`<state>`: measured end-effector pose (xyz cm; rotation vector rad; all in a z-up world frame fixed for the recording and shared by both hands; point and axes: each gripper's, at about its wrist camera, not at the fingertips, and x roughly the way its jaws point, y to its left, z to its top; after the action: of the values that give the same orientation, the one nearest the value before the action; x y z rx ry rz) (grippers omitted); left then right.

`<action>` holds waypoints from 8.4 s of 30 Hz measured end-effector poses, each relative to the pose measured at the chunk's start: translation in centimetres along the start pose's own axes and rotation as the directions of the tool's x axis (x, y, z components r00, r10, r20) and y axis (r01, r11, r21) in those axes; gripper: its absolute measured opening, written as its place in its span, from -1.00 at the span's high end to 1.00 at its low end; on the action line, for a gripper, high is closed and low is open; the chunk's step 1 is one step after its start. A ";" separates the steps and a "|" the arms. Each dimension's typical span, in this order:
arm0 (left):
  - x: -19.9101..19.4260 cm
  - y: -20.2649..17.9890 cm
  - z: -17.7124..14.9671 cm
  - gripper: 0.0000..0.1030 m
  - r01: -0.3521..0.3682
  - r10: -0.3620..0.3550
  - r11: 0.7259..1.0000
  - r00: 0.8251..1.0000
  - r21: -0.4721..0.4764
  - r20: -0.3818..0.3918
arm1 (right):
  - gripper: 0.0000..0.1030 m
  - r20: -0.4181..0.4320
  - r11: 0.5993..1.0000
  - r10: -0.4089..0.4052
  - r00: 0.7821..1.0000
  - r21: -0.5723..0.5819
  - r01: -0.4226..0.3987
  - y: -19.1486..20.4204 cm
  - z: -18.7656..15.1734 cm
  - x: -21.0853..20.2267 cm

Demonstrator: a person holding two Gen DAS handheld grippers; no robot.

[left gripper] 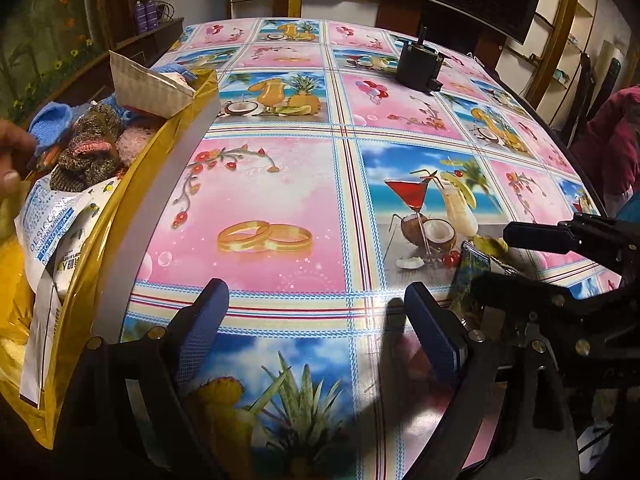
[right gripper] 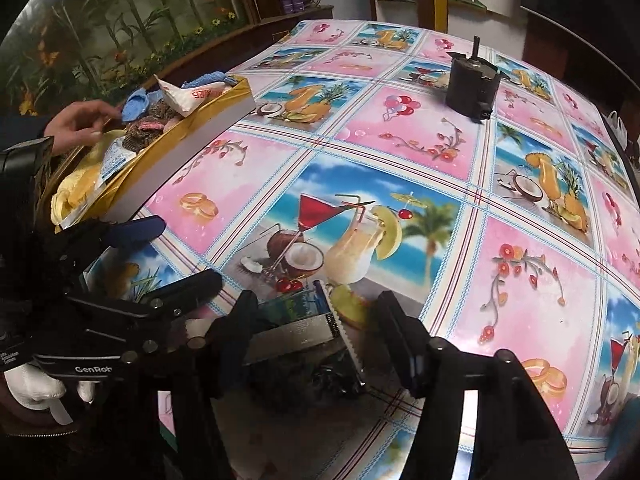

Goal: Organize soft objects

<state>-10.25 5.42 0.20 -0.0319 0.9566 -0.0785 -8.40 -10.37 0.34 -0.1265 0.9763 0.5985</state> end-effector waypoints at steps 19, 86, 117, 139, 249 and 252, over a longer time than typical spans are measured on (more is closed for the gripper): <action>-0.5 1.3 0.0 -0.75 0.047 -0.046 0.997 0.999 -0.066 0.025 | 0.91 -0.034 0.994 -0.012 0.999 -0.111 0.008 3.1 -0.5 0.6; 5.0 -6.2 6.7 0.72 0.146 -0.147 0.974 0.989 0.175 -0.008 | -0.34 0.064 0.995 -0.099 0.993 0.021 0.097 -3.5 -4.8 -4.5; -0.3 -2.2 3.9 0.71 0.333 -0.335 0.942 0.941 0.043 0.040 | 0.31 0.046 0.989 -0.141 0.989 -0.028 0.143 -0.9 -2.4 -3.9; -9.9 7.3 2.6 0.71 0.362 -0.318 0.923 0.908 -0.129 0.272 | 0.88 0.262 0.996 -0.089 0.961 0.027 0.085 0.6 1.5 -11.7; -14.0 14.4 1.6 -0.36 -0.402 0.528 0.825 0.800 -0.397 0.286 | -0.19 0.195 0.934 0.352 0.915 -0.011 -0.357 9.4 9.3 -1.7; -14.5 13.5 1.7 -0.36 -0.413 0.536 0.825 0.787 -0.385 0.305 | -0.19 0.207 0.936 0.340 0.917 0.017 -0.351 8.1 8.6 -2.1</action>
<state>-16.40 20.08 12.15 -0.0793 0.5283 0.5383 -7.18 -1.35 8.25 0.1577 0.8203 0.8918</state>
